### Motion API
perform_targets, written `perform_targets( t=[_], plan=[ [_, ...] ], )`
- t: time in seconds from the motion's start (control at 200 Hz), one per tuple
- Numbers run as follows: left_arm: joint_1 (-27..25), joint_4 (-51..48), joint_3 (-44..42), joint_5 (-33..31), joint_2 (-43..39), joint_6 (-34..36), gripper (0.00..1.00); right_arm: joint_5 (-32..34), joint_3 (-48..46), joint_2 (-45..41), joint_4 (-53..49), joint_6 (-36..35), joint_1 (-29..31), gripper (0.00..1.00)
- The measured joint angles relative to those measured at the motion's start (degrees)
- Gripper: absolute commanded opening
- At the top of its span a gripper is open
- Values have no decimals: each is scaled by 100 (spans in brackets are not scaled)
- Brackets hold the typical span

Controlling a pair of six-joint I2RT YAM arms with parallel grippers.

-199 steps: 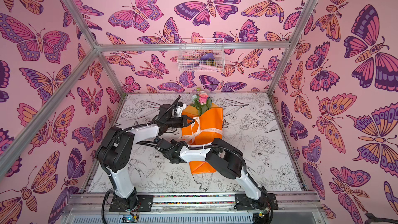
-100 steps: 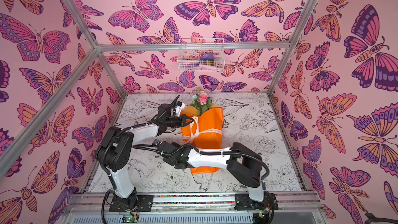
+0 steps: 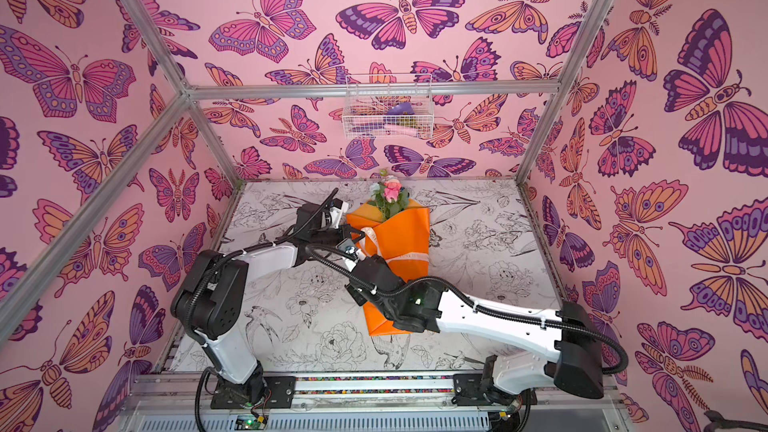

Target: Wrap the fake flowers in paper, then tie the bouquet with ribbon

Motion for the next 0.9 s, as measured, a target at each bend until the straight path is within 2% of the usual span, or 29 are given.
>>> perform_targets(
  t=[0.325,0.616,0.716,0.901],
  plan=[
    [0,-216,-680,-492,-315,122,0,470,-317,-514,-1152,1921,-1370,5],
    [0,-321,-898,-861,-428,127,0,407,-533,-549,-1888,2979,-1440,7],
    [0,-356,-977,-960,-588,136,0,208,-728,-546,-2046,3198,-1440,11],
    [0,-374,-1226,-1073,-1082,136,0,-376,-848,-389,-2201,3342,-1440,9]
  ],
)
